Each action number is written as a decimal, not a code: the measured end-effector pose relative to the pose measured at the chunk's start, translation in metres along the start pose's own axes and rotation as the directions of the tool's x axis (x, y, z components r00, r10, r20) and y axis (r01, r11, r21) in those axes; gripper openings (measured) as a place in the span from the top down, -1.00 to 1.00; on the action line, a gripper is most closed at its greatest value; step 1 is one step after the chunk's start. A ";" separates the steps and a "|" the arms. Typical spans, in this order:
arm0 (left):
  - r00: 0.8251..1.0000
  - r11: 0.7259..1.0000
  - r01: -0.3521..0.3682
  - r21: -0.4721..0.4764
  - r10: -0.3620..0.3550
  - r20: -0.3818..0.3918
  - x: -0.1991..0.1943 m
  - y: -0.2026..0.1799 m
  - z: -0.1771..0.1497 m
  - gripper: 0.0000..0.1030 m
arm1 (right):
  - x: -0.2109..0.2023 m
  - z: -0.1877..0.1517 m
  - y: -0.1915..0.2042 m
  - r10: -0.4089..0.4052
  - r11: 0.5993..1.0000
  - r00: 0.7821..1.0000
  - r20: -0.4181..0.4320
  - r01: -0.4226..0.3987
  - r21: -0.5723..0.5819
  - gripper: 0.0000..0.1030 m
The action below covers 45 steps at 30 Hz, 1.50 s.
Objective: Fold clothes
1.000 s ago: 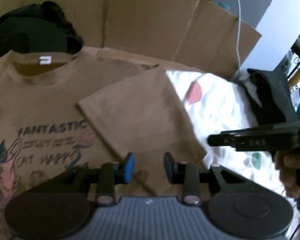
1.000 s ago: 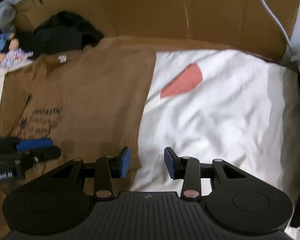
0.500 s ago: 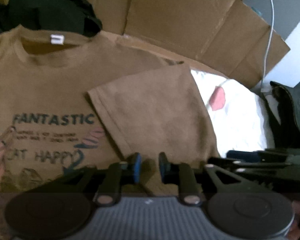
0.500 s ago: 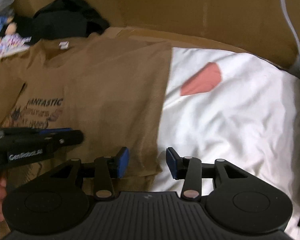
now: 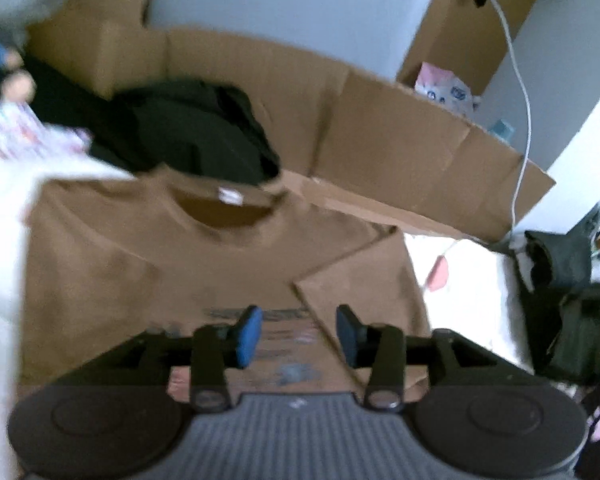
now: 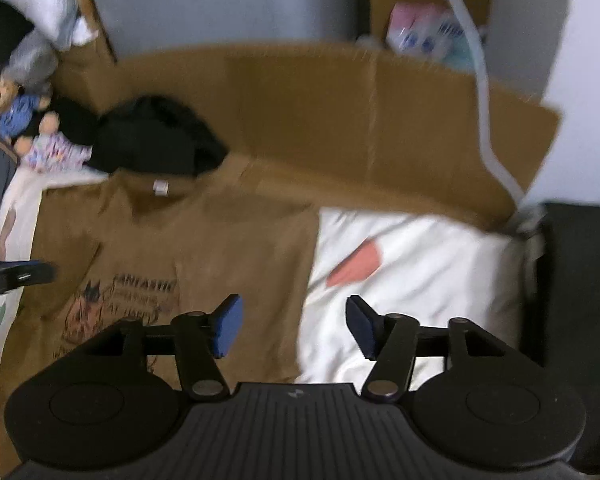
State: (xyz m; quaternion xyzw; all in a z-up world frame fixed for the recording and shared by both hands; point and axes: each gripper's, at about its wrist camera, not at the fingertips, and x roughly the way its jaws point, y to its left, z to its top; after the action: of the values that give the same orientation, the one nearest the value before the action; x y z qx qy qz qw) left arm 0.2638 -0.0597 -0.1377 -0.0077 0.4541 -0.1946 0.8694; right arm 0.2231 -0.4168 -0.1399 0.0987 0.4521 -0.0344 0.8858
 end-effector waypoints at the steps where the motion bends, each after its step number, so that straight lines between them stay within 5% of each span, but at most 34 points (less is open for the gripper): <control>1: 1.000 1.000 -0.012 -0.012 0.012 0.014 -0.020 0.010 0.001 0.12 | -0.009 0.003 -0.001 -0.013 1.000 1.000 0.006 0.013 0.000 -0.24; 9: 0.980 0.995 -0.078 -0.062 0.088 0.176 -0.157 0.064 0.002 0.07 | -0.100 0.023 0.000 -0.031 0.999 0.992 0.120 0.029 0.018 -0.33; 14: 0.958 0.989 -0.121 -0.081 0.137 0.253 -0.237 0.086 -0.004 -0.05 | -0.167 0.029 -0.010 0.035 0.990 0.976 0.213 -0.064 0.129 -0.54; 19: 0.937 0.981 -0.154 -0.115 0.182 0.297 -0.298 0.106 -0.022 -0.14 | -0.216 0.032 -0.021 0.062 0.977 0.956 0.288 -0.117 0.178 -0.70; 23: 0.941 0.974 -0.156 -0.163 0.196 0.275 -0.332 0.123 -0.040 -0.14 | -0.230 0.023 -0.026 0.061 0.973 0.952 0.301 -0.123 0.194 -0.73; 32: 0.942 0.955 -0.142 -0.262 0.212 0.259 -0.384 0.146 -0.090 -0.21 | -0.245 0.004 -0.005 0.114 0.985 0.958 0.264 -0.143 0.094 -0.76; 45: 0.966 0.943 -0.139 -0.302 0.197 0.169 -0.373 0.172 -0.165 -0.24 | -0.232 -0.043 0.010 0.128 0.986 0.986 0.107 -0.138 0.095 -0.83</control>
State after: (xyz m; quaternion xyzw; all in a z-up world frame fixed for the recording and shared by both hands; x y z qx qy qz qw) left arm -0.0011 0.2549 0.0266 -0.1142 0.3881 -0.0497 0.9132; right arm 0.0540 -0.4046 0.0249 0.1721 0.3969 -0.0032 0.9016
